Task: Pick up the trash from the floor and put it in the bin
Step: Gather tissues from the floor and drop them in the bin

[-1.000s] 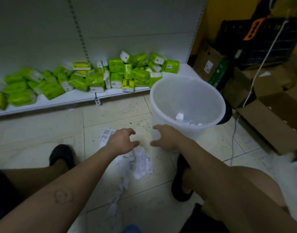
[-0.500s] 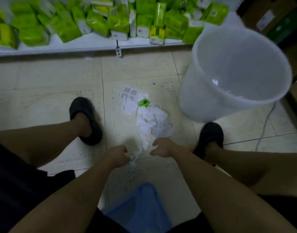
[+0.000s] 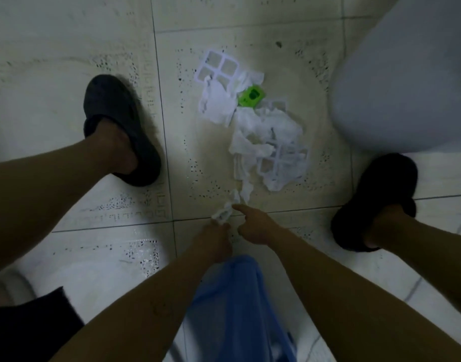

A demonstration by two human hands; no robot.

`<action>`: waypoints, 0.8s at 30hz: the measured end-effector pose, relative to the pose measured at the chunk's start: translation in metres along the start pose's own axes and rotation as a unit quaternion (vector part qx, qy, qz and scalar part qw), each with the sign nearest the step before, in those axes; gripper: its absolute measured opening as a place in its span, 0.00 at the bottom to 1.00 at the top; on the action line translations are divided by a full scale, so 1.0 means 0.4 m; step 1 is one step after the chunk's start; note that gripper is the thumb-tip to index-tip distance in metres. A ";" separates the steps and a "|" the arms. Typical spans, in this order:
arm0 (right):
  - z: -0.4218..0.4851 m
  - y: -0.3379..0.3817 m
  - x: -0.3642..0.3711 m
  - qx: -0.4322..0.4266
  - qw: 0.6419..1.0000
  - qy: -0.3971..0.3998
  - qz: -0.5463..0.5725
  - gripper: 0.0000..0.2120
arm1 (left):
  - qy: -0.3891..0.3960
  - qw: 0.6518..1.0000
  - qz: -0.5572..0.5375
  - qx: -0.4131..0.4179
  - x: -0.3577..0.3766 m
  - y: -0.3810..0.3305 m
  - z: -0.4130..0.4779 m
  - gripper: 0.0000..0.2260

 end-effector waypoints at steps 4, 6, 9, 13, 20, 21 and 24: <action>0.061 0.035 0.016 -0.012 0.998 0.037 0.049 0.34 | -0.077 0.994 0.011 0.070 -0.055 0.008 0.011 0.24; 0.088 0.038 0.013 -0.008 0.998 0.025 0.054 0.31 | -0.095 0.993 0.010 0.065 -0.091 0.028 0.023 0.20; 0.105 0.025 0.000 0.010 0.999 -0.014 0.031 0.21 | -0.102 0.993 -0.024 0.052 -0.155 0.045 0.037 0.10; 0.077 0.004 -0.039 0.023 0.995 -0.083 0.052 0.18 | -0.208 0.972 -0.099 0.047 -0.281 0.057 -0.011 0.06; -0.064 0.024 -0.122 -0.009 0.981 -0.172 0.085 0.17 | -0.269 0.950 -0.143 0.076 -0.371 -0.013 -0.113 0.05; -0.087 0.033 -0.144 -0.016 0.976 -0.200 0.087 0.16 | -0.271 0.948 -0.144 0.087 -0.382 -0.037 -0.134 0.06; -0.171 0.084 -0.204 -0.061 0.956 -0.266 0.107 0.08 | -0.281 0.943 -0.127 0.123 -0.419 -0.112 -0.208 0.05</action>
Point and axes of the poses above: each hand's wrist, its own z-axis towards the middle knuckle, its own x-axis out of the palm, y = z × x, the point moved 10 cm from there along z, towards the middle knuckle, and after that the axes turned 10 degrees about y, right-handed, at the moved point
